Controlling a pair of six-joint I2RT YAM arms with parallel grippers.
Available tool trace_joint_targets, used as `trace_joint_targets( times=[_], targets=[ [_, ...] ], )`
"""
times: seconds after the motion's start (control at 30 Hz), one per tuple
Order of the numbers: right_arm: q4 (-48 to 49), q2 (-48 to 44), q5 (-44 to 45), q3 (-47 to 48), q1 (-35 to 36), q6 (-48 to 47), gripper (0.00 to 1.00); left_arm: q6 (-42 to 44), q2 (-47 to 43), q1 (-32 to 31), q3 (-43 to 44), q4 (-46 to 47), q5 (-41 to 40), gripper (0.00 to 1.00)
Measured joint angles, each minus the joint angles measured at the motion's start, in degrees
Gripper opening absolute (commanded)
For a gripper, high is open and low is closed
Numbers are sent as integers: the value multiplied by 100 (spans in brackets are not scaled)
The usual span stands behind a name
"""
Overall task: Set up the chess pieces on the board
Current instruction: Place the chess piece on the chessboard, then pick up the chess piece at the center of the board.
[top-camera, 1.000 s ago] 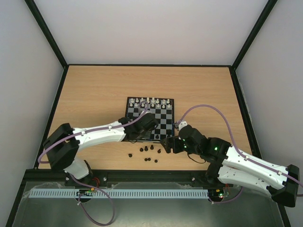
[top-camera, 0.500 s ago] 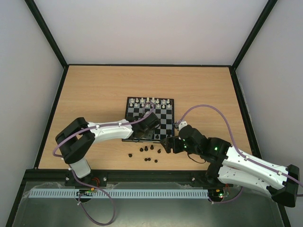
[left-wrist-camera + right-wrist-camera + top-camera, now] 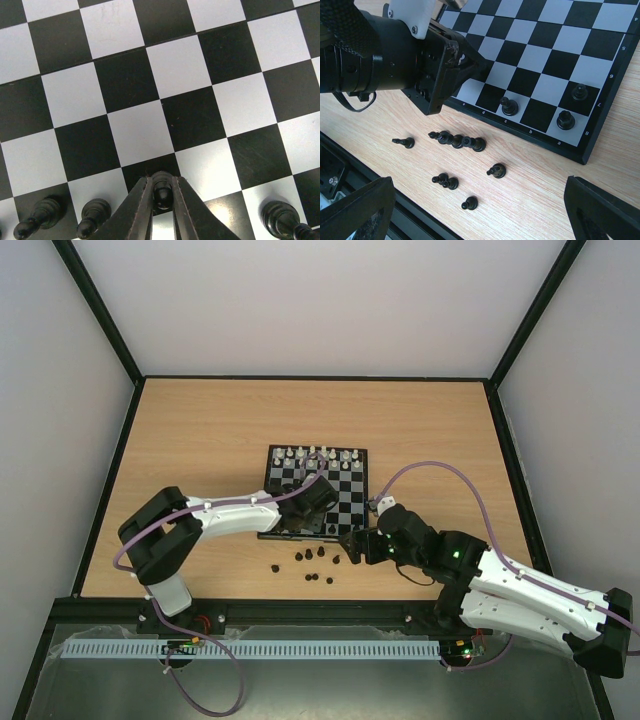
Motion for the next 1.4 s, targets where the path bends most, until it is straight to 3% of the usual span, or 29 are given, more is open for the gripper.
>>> trace_joint_targets(
  times=[0.33,0.5,0.93,1.2,1.4],
  targets=[
    [0,0,0,0,0,0,93,-2,7,0,-33,13,-2,19],
    [0,0,0,0,0,-2,93,-20,7,0,-59,11,-11,27],
    [-2,2,0,0,0,0,93,-46,-57,0,-125,-17,-35,28],
    [0,20,2,0,0,0,93,-66,-527,-120,-122,-127,-144,33],
    [-2,109,20,0,0,0,93,-273,-1314,-485,-232,-334,-319,43]
  ],
)
